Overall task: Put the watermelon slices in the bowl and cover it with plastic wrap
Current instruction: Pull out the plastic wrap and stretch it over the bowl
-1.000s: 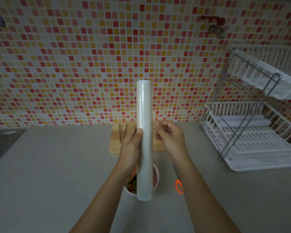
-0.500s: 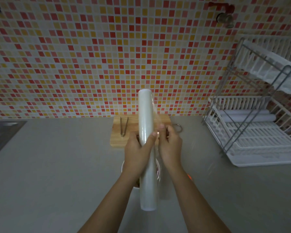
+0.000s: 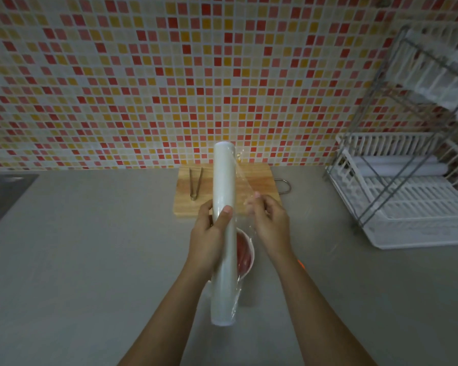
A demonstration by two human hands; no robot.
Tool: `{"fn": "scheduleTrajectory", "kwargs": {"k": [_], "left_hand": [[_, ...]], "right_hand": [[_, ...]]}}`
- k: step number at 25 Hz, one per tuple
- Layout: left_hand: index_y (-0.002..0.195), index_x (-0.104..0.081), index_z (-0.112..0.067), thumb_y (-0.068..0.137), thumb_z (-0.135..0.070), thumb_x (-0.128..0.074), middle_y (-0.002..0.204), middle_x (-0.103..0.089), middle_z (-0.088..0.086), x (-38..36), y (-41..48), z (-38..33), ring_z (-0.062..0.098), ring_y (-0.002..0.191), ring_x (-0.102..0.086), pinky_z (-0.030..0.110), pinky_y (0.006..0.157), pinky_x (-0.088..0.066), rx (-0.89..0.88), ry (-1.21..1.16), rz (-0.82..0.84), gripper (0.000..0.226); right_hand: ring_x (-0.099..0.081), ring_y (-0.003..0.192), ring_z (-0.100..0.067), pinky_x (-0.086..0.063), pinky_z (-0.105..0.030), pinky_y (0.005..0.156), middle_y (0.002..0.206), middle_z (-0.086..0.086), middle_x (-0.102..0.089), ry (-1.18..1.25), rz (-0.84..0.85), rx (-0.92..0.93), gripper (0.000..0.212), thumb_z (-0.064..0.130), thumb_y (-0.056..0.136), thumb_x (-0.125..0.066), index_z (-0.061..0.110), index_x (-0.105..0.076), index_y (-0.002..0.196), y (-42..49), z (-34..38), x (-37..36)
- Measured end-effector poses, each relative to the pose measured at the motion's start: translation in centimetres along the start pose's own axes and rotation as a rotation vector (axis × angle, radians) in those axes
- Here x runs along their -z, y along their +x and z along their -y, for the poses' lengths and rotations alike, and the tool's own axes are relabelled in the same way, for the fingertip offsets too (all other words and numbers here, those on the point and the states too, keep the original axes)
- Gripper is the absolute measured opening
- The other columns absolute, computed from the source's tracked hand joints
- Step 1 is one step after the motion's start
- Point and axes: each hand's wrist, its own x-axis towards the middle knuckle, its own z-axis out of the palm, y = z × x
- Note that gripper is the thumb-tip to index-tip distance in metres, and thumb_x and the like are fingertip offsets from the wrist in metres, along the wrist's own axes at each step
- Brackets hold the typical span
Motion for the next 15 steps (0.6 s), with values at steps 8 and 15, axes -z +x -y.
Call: {"fn": "scheduleTrajectory", "kwargs": {"k": [8,15], "left_hand": [[0.094,-0.044,-0.062,0.089,-0.047,-0.055,0.09,-0.067,-0.01,-0.1,0.0,-0.1,0.002,0.077,-0.067,0.036,0.074,-0.057,-0.109,0.109,0.023,0.02],[0.108,-0.036,-0.055,0.09,-0.045,-0.053,0.093,-0.061,-0.02,0.6,0.3,-0.1,-0.014,0.078,-0.06,0.016,0.062,-0.048,-0.182,0.143,0.008,0.026]], "right_hand": [[-0.063,0.07,-0.007,-0.05,-0.028,0.066,0.075,0.01,-0.067,0.043,0.101,-0.081,0.028,0.052,0.083,-0.055,0.027,-0.064,0.075,5.6,6.5,-2.0],[-0.06,0.097,-0.012,-0.051,-0.035,0.085,0.107,0.006,-0.063,0.201,-0.037,-0.069,0.033,0.06,0.083,-0.046,0.034,-0.057,0.101,4.4,7.9,-0.8]]}}
